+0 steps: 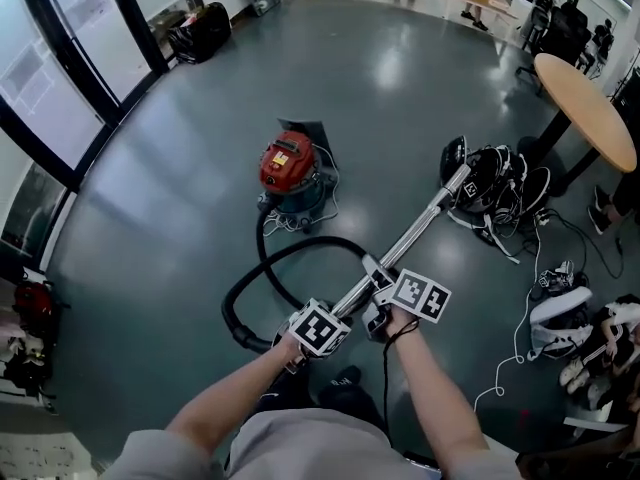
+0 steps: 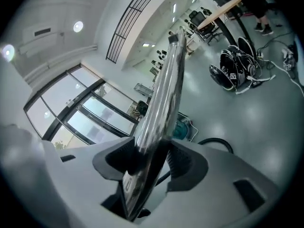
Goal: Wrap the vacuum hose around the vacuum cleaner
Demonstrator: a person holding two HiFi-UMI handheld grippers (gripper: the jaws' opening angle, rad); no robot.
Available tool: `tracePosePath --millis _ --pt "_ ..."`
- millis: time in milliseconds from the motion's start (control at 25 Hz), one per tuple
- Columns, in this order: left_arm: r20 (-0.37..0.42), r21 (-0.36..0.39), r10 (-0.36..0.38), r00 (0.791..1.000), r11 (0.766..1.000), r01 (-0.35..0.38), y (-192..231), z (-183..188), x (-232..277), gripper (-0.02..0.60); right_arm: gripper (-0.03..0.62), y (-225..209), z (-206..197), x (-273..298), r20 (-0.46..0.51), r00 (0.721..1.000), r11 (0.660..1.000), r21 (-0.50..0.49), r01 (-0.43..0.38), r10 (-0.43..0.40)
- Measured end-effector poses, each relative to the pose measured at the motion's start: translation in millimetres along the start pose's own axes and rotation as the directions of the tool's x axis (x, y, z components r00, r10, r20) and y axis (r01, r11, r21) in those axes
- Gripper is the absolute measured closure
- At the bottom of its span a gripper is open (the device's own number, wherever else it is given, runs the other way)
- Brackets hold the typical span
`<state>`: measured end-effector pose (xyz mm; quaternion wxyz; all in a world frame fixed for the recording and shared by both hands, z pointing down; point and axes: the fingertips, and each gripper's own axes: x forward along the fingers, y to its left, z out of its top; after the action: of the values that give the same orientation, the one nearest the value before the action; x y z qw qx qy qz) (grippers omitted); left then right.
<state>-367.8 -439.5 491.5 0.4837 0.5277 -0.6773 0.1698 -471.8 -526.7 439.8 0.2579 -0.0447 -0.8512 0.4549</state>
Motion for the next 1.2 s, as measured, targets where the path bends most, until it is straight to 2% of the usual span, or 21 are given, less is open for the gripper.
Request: tracePosePath --millis 280,480,560,640,720,800,880,960,1040,1200 --pt "-0.037 0.029 -0.084 0.996 0.996 0.085 14 1 -4 0.449 0.415 21 6 19 -0.024 0.998 0.998 0.001 0.061 -0.061" --pt "0.011 0.141 -0.134 0.991 0.981 0.131 35 17 -12 0.438 0.428 50 24 34 0.012 0.996 0.995 -0.047 0.083 -0.083" --pt "0.029 0.192 -0.179 0.983 0.967 0.17 48 22 -24 0.397 0.431 62 32 45 0.026 0.996 0.993 -0.076 0.088 -0.086" --pt "0.034 0.206 -0.238 0.971 0.952 0.227 66 21 -39 0.301 0.434 73 37 57 0.03 0.995 0.989 -0.111 0.098 -0.095" --pt "0.031 0.233 -0.274 0.961 0.937 0.259 89 18 -58 0.262 0.436 83 39 70 0.017 0.994 0.982 -0.154 0.106 -0.104" --pt "0.045 0.314 -0.258 0.965 0.921 0.231 113 26 -79 0.256 0.436 95 40 82 -0.007 0.993 0.973 -0.203 0.112 -0.115" --pt "0.093 0.394 -0.21 0.973 0.906 0.158 141 49 -102 0.258 0.436 105 43 92 -0.035 0.991 0.957 -0.264 0.118 -0.132" --pt "0.147 0.431 -0.17 0.974 0.898 0.091 167 79 -125 0.258 0.436 114 46 100 -0.063 0.988 0.938 -0.328 0.115 -0.143" --pt "0.196 0.465 -0.129 0.972 0.885 0.023 186 107 -143 0.258 0.436 120 46 106 -0.098 0.984 0.915 -0.391 0.102 -0.152" --pt "0.284 0.546 -0.073 0.956 0.832 -0.099 198 157 -169 0.258 0.436 125 42 120 -0.198 0.967 0.846 -0.532 0.029 -0.158"
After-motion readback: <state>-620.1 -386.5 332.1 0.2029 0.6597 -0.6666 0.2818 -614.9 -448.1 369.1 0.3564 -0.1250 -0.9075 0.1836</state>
